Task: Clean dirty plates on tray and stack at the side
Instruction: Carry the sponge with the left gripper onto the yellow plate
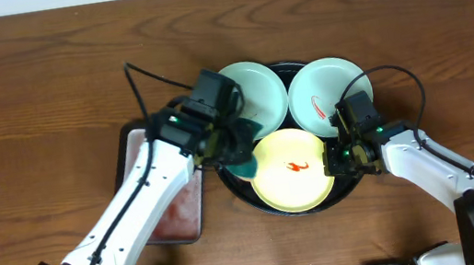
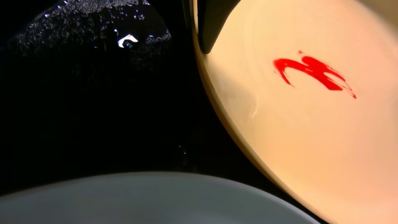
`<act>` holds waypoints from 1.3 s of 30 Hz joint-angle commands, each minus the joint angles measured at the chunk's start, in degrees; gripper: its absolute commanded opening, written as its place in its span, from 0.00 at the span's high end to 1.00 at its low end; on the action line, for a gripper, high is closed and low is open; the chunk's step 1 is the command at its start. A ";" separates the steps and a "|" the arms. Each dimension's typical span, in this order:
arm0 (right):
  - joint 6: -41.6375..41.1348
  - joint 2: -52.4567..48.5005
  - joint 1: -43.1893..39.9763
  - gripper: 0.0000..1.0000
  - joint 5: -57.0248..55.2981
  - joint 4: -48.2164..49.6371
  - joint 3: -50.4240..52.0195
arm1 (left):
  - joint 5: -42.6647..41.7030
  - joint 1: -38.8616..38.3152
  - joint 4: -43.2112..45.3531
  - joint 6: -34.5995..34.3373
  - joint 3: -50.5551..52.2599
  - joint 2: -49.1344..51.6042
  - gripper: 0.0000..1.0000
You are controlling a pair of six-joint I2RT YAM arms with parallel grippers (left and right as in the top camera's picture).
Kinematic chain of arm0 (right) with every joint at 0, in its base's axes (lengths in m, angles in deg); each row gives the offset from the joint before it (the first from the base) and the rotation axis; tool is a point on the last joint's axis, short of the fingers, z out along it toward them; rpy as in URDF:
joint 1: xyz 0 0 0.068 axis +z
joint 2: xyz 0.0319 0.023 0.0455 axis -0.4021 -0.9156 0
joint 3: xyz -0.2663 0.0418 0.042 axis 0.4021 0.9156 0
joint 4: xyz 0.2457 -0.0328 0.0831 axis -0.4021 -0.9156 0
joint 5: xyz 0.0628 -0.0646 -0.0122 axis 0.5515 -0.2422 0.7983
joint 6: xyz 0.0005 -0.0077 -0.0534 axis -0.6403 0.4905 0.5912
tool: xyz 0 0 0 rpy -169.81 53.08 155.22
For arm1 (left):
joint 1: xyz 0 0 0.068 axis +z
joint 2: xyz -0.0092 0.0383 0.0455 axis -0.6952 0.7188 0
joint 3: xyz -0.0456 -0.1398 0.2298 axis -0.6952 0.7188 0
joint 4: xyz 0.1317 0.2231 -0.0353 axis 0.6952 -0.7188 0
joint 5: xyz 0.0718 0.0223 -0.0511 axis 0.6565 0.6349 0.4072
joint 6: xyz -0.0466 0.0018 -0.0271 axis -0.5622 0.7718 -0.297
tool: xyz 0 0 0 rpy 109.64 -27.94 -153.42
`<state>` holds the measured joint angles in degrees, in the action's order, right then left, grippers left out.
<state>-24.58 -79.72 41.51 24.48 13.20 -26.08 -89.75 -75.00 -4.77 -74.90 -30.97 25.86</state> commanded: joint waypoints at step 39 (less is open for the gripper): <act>-1.09 -2.21 0.13 0.99 -3.54 -4.74 0.24 | 31.21 -6.80 -0.81 -20.09 0.66 29.22 0.93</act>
<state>-25.41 -80.39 41.84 27.91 9.33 -26.96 -76.09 -85.34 -3.02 -95.22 -34.29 51.28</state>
